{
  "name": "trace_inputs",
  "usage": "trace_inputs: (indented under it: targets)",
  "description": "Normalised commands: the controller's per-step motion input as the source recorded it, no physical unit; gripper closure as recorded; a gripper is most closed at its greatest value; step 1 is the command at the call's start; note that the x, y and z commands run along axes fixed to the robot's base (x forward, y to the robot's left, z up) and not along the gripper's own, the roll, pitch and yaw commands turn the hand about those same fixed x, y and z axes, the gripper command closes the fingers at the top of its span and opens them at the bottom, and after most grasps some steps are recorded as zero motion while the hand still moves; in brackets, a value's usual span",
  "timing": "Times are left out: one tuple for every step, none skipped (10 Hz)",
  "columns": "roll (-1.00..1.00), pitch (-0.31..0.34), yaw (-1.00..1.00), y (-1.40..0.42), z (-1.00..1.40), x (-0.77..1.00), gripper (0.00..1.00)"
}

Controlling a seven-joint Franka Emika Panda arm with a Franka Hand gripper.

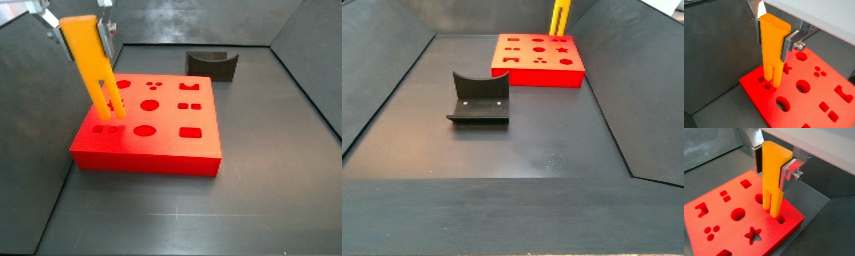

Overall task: Pick up the square-circle object. Move up. Rotate the square-circle object. Move to above the board. Insert the square-circle object.
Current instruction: Insert the square-circle object.

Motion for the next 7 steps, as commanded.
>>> trace_inputs:
  targets:
    - [0.0, 0.0, 0.07, -0.11, -0.19, 0.0, 1.0]
    - [0.0, 0.0, 0.0, -0.11, -0.23, 0.06, 1.0]
    - [-0.05, 0.0, 0.0, -0.08, -0.24, 0.09, 1.0]
    - [0.0, 0.0, -0.08, -0.01, -0.19, 0.06, 1.0]
    - [0.01, 0.019, -0.19, 0.0, -0.15, 0.0, 1.0]
    - [0.0, 0.0, -0.18, 0.0, -0.18, 0.0, 1.0]
    - [0.0, 0.0, -0.16, 0.0, -0.19, -0.03, 1.0]
